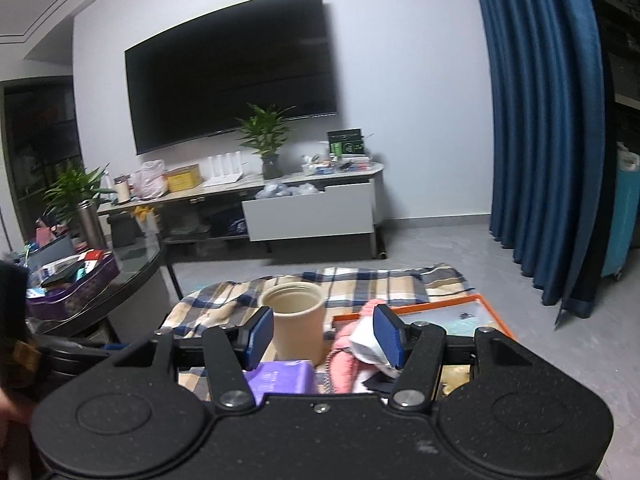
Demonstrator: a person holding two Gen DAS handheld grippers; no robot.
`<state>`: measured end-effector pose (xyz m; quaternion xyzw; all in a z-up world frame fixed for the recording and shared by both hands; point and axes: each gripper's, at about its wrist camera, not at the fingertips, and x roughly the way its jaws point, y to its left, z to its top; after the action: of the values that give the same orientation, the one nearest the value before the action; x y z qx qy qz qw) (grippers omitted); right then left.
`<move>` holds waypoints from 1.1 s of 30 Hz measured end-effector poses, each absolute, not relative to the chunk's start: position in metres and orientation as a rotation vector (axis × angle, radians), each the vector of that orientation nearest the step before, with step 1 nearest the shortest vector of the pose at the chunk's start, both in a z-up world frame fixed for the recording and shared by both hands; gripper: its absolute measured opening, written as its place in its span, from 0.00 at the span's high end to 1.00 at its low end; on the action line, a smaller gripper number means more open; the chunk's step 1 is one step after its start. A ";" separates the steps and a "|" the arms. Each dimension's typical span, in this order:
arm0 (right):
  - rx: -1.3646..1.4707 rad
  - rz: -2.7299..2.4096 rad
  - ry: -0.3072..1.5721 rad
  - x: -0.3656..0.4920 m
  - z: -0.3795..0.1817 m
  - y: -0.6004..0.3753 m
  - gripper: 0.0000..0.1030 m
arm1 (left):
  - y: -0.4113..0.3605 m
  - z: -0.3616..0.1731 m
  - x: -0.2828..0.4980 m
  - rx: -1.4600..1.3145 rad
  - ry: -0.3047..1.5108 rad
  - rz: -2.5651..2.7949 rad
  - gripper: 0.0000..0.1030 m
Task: Organize soft objects
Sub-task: 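Move both grippers back toward the items on the blanket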
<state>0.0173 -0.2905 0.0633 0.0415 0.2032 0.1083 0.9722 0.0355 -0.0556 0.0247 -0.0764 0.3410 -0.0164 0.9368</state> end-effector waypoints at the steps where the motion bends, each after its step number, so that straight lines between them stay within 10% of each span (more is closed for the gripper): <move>1: 0.081 0.222 0.412 0.018 0.062 -0.287 0.34 | -0.050 0.020 0.038 -0.165 0.712 -0.024 0.29; 33: 0.119 0.240 0.485 0.043 0.039 -0.278 0.33 | -0.065 -0.055 0.091 0.155 0.759 -0.169 0.05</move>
<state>0.0433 -0.2777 0.0385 0.0586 0.2395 0.1187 0.9618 0.0912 -0.0647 -0.0550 0.0756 0.3696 -0.0821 0.9225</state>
